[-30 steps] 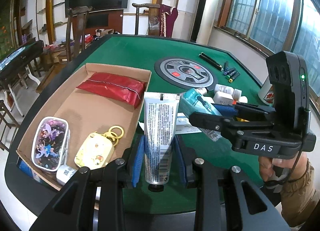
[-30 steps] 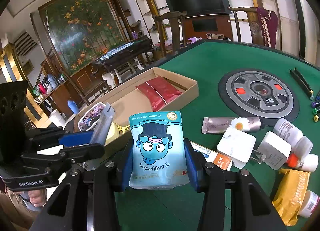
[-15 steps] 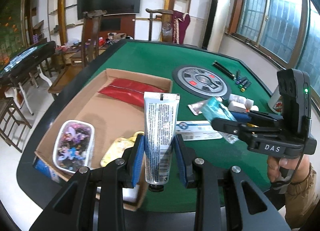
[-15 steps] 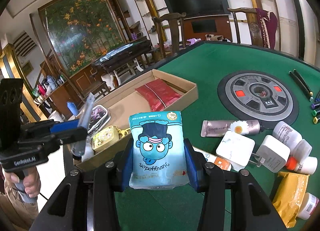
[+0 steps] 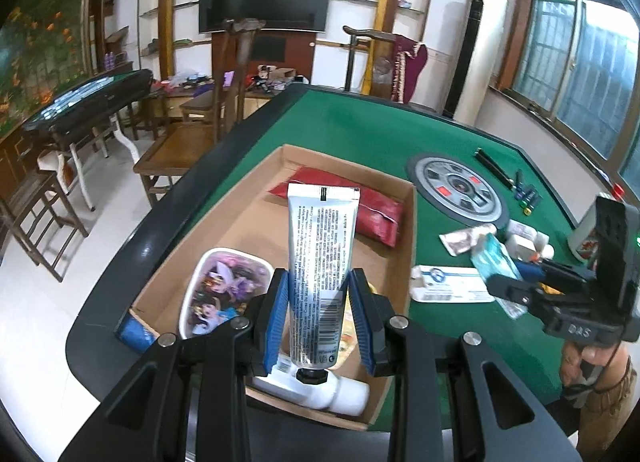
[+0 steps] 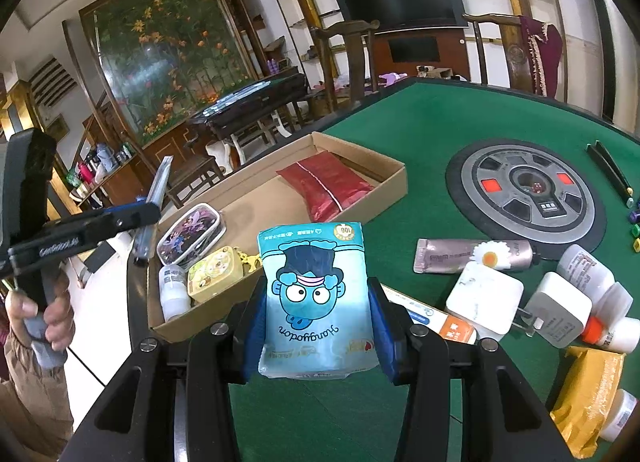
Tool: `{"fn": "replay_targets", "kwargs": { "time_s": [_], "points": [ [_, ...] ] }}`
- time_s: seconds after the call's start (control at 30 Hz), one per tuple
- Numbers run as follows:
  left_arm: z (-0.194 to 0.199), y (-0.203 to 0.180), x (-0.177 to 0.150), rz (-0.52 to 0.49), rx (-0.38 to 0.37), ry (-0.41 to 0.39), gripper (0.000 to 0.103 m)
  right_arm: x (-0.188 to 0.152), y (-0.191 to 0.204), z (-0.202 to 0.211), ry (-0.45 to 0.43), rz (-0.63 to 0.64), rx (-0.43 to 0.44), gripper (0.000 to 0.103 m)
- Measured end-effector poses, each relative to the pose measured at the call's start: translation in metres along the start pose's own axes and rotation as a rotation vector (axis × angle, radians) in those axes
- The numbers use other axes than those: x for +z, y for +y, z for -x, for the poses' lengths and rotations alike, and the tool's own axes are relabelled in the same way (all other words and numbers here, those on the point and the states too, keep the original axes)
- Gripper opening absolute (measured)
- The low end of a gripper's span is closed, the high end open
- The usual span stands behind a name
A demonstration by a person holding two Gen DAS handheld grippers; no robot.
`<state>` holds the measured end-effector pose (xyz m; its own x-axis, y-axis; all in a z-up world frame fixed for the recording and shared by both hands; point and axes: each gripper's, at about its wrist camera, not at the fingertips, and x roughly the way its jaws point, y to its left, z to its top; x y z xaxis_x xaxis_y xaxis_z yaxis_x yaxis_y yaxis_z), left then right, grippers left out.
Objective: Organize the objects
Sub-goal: 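Lift and carry the silver tube toward the box while the right tool carries the blue bag, then lower the tube into the box and open the left tool while the right tool releases the blue bag inside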
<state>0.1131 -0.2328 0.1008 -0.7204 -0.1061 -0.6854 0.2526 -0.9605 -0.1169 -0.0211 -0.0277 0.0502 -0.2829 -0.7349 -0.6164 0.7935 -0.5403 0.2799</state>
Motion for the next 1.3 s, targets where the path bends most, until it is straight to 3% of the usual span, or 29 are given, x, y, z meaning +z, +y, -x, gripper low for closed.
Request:
{"fn": "replay_targets", "kwargs": {
  "time_s": [0.5,0.87,1.3],
  "points": [
    [-0.058,-0.001,0.015,-0.077,-0.038,0.07,0.03,-0.003,0.0,-0.009,0.026,-0.002,-0.004,0.05],
    [-0.096,0.004,0.011,-0.136,0.013,0.134,0.03,-0.004,-0.001,-0.013,0.041,-0.002,-0.004,0.05],
    [-0.087,0.001,-0.012,-0.204,-0.005,0.186,0.03,0.01,0.012,-0.025,0.064,0.038,-0.002,0.05]
  ]
}}
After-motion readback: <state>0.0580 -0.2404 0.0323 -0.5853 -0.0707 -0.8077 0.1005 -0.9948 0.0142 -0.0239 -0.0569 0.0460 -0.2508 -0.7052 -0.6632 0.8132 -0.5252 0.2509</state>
